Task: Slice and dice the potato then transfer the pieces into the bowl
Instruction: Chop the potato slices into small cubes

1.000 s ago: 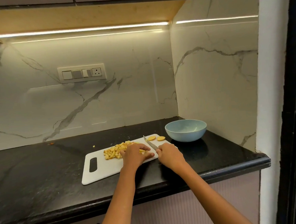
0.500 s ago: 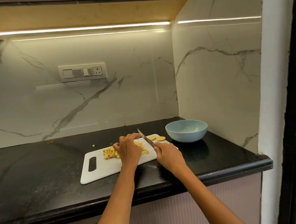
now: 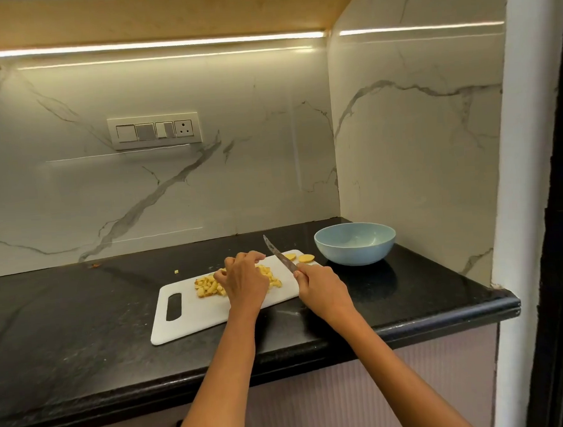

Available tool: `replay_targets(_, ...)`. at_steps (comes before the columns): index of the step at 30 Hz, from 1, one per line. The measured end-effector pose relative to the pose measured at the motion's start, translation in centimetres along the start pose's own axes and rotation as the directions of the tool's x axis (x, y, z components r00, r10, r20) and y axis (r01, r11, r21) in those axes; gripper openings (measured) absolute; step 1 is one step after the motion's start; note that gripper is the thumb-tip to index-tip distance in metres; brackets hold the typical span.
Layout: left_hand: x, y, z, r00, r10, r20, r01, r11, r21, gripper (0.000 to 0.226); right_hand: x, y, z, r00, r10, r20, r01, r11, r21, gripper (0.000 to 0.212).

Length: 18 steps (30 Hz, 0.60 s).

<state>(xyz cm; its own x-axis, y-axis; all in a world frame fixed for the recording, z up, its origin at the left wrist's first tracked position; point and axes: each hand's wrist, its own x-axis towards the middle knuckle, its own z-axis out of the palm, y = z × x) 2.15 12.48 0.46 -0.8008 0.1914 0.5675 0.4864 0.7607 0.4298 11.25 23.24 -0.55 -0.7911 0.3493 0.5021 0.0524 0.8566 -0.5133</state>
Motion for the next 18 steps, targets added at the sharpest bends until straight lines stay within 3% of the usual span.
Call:
replay_targets(3,-0.4,0.2,0.3,0.976,0.137,0.169,-0.121,0.988,-0.099,0.023,0.8,0.3,0.0,0.995,0.071,-0.076,-0.069,0.997,0.025,0.029)
replay_targets(5,-0.7,0.1,0.4,0.959,0.175,0.224,-0.168,0.985,-0.052,0.02,1.4,0.6,0.1,0.99,0.1,-0.102,-0.099,0.995,0.016,0.029)
replay_targets(9,0.1,-0.7,0.1,0.99,0.103,0.097,-0.113,0.988,0.11,0.016,2.1,1.0,0.0,0.983,0.089,-0.16,-0.092,0.996,-0.012,0.028)
replay_targets(15,1.3,-1.0,0.3,0.998,-0.033,-0.049,0.032,0.999,-0.022,0.028,3.7,1.1,-0.1,0.965,-0.001,-0.26,0.001,1.0,0.001,0.029)
replay_targets(18,2.1,-0.3,1.2,0.996,-0.045,-0.075,0.045,0.999,0.003,0.031,5.1,1.2,0.5,0.963,-0.043,-0.266,0.042,0.999,-0.011,0.033)
